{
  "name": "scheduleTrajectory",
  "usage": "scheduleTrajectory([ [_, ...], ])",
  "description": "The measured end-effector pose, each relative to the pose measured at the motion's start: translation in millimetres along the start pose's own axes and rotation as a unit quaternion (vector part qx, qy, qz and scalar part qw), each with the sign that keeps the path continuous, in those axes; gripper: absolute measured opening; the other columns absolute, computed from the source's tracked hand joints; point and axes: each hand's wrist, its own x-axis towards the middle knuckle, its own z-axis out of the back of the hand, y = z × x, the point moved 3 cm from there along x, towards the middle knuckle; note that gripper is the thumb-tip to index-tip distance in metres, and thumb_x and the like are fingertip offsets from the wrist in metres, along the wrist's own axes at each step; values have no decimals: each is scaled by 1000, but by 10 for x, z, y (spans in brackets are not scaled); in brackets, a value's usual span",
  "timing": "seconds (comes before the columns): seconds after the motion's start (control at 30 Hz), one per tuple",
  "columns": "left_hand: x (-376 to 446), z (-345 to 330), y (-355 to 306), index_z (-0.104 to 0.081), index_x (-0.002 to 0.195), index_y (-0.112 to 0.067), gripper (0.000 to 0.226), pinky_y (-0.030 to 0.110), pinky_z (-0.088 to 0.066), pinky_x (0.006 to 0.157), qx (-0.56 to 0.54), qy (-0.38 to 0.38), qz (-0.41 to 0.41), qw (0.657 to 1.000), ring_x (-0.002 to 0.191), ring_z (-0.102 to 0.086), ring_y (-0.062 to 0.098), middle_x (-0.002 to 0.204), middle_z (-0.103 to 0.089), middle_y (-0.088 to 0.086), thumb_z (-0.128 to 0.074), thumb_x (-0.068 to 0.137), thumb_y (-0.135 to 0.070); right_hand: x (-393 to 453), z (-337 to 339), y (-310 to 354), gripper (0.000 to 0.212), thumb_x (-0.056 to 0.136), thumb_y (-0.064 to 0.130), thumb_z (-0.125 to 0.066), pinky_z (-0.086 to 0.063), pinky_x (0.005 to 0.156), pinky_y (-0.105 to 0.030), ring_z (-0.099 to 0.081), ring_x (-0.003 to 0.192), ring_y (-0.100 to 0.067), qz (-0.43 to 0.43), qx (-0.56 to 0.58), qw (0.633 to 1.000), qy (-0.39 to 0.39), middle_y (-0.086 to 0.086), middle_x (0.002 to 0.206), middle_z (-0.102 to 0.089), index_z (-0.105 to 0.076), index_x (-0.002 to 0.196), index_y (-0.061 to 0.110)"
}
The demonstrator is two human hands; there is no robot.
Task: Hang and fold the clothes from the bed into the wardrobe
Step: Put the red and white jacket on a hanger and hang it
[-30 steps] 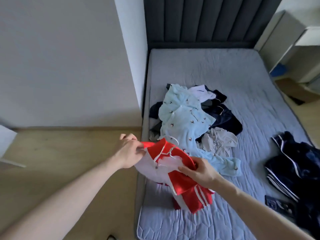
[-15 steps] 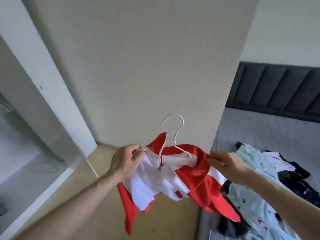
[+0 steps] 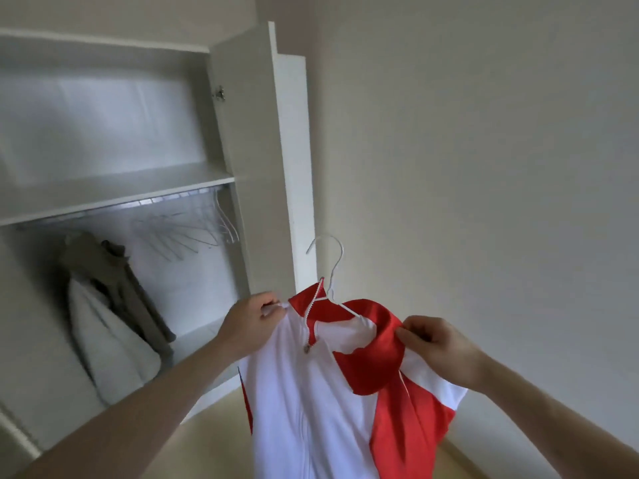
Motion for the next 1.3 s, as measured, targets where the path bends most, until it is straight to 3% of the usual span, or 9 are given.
scheduleTrajectory([
  [0.1,138,381,400,-48,65,-27,33,33,-39,62,62,-45,42,996,63,-47,13,63,-50,-6,-60,94,-36,641,-280,252,29,102,13,-55,-40,72,-33,-47,71,-13,7,68,996,65,1,70,-51,-58,75,2],
  [0.3,371,954,930,-77,98,-26,19,36,-49,91,122,-147,89,978,97,-58,9,99,-68,-11,-59,101,-34,1637,-881,771,35,102,12,-55,-42,70,-21,-55,68,-9,32,113,986,122,2,68,-60,-66,69,15],
  [0.4,457,1148,1223,-63,136,-22,36,38,-41,112,136,-116,148,973,126,-53,15,134,-61,-3,-56,103,-35,2104,-1246,971,28,102,15,-55,-44,77,-30,-58,73,-12,44,117,984,128,-6,72,-64,-68,81,4],
  [0.5,525,1405,1612,-41,154,-22,56,35,-32,120,132,-82,213,965,142,-41,19,154,-43,0,-57,102,-35,2575,-1677,1210,31,101,17,-56,-41,73,-31,-55,67,-9,56,107,984,129,7,62,-59,-64,72,12],
  [0.67,826,1980,2289,-41,153,-18,61,29,-38,112,147,-51,256,954,133,-46,19,150,-43,3,-62,98,-33,3403,-2440,1523,31,101,20,-54,-43,68,-26,-58,64,-6,40,110,984,133,8,61,-62,-65,72,17],
  [0.83,1118,2769,2990,-62,120,-18,33,37,-51,97,191,-59,251,947,106,-57,19,124,-55,2,-68,88,-26,4199,-3294,1935,25,102,23,-52,-48,73,-29,-67,82,-17,29,123,982,140,-3,84,-73,-70,88,13],
  [0.93,1320,3294,3357,-61,129,-15,40,29,-43,100,227,-73,242,941,121,-53,23,134,-53,5,-70,90,-21,4618,-3745,2247,24,101,19,-50,-44,68,-28,-60,77,-16,27,132,982,130,1,77,-66,-64,85,8],
  [1.07,1598,3751,3682,-51,143,-14,58,36,-43,108,230,-94,268,931,130,-49,29,145,-46,11,-69,89,-24,5025,-4195,2499,27,100,17,-47,-37,57,-24,-49,64,-10,0,151,982,113,4,71,-55,-52,73,16],
  [1.3,2273,4254,4115,-47,147,-15,65,43,-36,113,325,-139,240,904,139,-38,36,159,-32,11,-70,87,-23,6000,-4919,2784,21,100,17,-46,-40,59,-23,-57,72,-15,-32,186,976,109,-1,81,-63,-57,84,13],
])
